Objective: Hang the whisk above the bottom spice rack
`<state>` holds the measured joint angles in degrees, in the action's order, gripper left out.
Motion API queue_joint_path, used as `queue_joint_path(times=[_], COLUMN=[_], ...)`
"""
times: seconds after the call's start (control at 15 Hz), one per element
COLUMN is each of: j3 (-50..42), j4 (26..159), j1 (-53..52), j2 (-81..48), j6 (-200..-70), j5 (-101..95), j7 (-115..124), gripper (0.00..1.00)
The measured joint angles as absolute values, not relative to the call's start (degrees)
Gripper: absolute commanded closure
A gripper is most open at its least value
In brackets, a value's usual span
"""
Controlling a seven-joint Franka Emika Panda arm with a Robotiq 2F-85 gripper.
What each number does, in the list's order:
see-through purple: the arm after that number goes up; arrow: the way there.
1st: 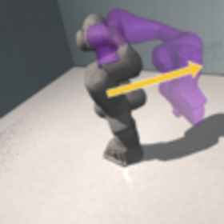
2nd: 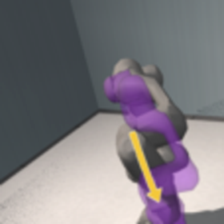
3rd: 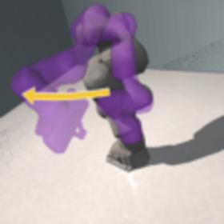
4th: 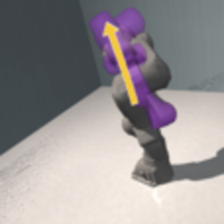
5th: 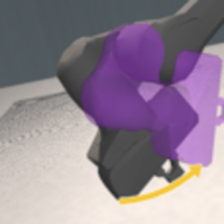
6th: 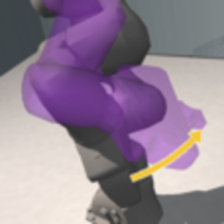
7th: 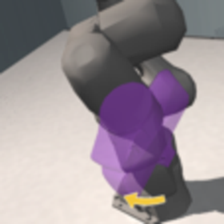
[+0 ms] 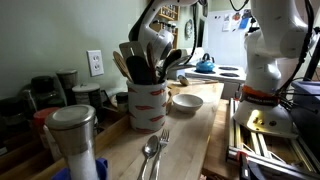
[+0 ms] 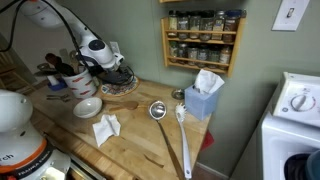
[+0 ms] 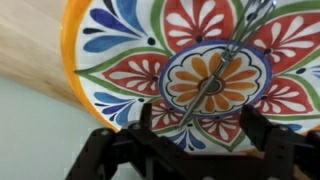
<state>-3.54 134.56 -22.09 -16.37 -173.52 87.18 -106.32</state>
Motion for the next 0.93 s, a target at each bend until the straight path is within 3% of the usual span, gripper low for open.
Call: queue_joint_path(times=[0.13,0.4,0.47,0.53,0.73,0.93], j3=[-3.55,-3.58,-3.56,-3.57,-3.54,-3.55], j4=[133.48,132.33,132.14,132.07,131.97,131.99], j1=[-21.93,-21.81,-21.82,-21.83,-21.88,-21.95], j2=[-17.34,-19.15,-19.36,-19.38,-19.38,-19.26], j6=[-173.53,-173.53,-173.53,-173.53,-173.53,-173.55], j5=[90.57,95.03,95.67,96.18,97.45,97.68], j7=[-110.66,-117.21,-118.2,-119.08,-121.19,-121.93], gripper=[0.58,0.57,0.8,0.82,1.0,0.98])
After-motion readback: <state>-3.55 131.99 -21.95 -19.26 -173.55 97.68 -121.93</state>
